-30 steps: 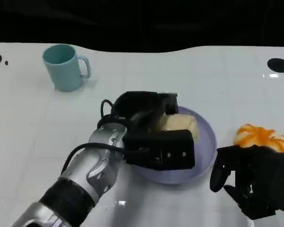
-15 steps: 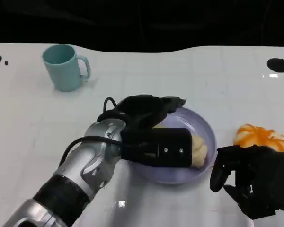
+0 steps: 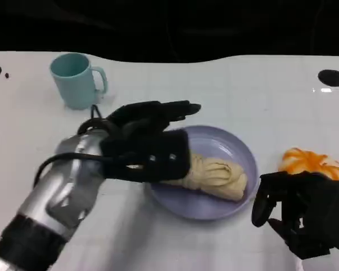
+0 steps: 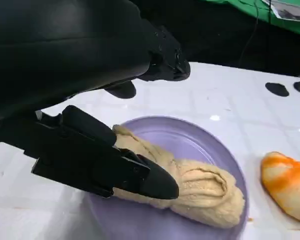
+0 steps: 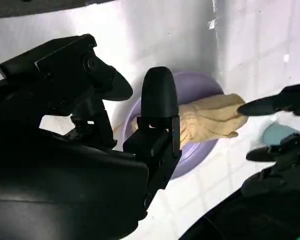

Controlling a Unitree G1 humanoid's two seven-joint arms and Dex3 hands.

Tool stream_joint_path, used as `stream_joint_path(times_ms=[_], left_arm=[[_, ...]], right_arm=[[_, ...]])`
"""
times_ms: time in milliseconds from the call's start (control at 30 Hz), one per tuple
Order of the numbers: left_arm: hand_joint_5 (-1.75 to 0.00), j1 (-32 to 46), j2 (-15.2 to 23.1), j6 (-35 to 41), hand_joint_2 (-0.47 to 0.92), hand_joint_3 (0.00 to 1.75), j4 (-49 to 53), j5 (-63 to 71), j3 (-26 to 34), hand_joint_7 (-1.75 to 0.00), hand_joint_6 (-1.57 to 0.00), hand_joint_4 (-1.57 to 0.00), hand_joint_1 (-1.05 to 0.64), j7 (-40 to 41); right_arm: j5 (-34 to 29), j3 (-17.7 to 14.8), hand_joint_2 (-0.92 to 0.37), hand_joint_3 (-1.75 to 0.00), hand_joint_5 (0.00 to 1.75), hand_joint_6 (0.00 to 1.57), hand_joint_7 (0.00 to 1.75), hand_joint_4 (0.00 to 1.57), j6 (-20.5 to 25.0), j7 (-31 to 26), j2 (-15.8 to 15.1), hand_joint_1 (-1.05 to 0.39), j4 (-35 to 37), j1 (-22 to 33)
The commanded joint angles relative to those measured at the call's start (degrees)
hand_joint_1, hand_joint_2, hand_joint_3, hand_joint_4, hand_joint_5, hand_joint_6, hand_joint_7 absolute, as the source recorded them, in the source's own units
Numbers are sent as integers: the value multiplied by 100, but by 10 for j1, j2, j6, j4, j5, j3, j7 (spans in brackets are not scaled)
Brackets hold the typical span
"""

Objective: Grasp the towel on the left side of the plate with the left hand and place it into the plate.

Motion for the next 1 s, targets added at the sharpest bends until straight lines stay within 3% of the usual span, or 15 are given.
stream_joint_path(times_ms=[33, 200, 300, 467, 667, 700, 733, 800, 833, 933, 1000], left_arm=[[-61, 49, 23, 31, 92, 6, -67, -70, 45, -5, -29, -10, -63, -50], [-70, 116, 4, 88, 92, 8, -151, -163, 112, -10, -41, -21, -51, -46], [-87, 162, 1, 115, 92, 8, -213, -213, 148, -15, -55, -27, -39, -45], [-106, 228, 17, 173, 92, 16, -308, -263, 189, -30, -78, -46, -34, -47], [-110, 290, 43, 311, 92, 20, -418, -347, 231, -37, -87, -64, -24, -60], [-117, 303, 46, 325, 89, 30, -436, -361, 236, -42, -87, -64, -21, -59], [-125, 314, 48, 339, 76, 59, -451, -373, 241, -56, -85, -66, -14, -57], [-130, 328, 53, 378, 62, 87, -477, -396, 253, -73, -81, -68, -10, -49], [-138, 331, 53, 402, 52, 106, -488, -409, 260, -89, -79, -70, -7, -44], [-154, 343, 50, 445, 44, 130, -508, -443, 280, -117, -74, -70, -1, -34], [-159, 348, 48, 454, 45, 136, -511, -447, 275, -127, -72, -72, 1, -21]], right_arm=[[1, -6, -60, -103, 174, 68, 142, 71, -9, 1, -8, 0, -1, 2], [-3, -3, -60, -103, 174, 69, 142, 72, -6, -1, -8, 0, -2, 2], [-1, -3, -60, -103, 174, 69, 141, 71, -6, 0, -7, 0, -1, 2], [-1, -3, -61, -103, 174, 69, 141, 71, -3, 1, -7, 0, -1, -2], [-3, -2, -61, -101, 174, 68, 141, 70, -9, 1, -9, 1, 3, -3], [-3, -2, -61, -101, 174, 68, 141, 70, -11, 1, -9, 1, 4, -3], [-3, -2, -61, -102, 174, 68, 141, 70, -11, 0, -9, 0, 4, -4], [-2, -4, -61, -102, 174, 68, 141, 70, -11, 1, -9, 0, 5, -4], [-1, -6, -61, -102, 174, 68, 141, 71, -11, 1, -10, 0, 5, -3], [1, -13, -60, -102, 174, 69, 141, 71, -12, 4, -14, 0, 5, -1], [5, -19, -60, -102, 174, 69, 141, 71, -19, 7, -17, 0, 7, 2]])
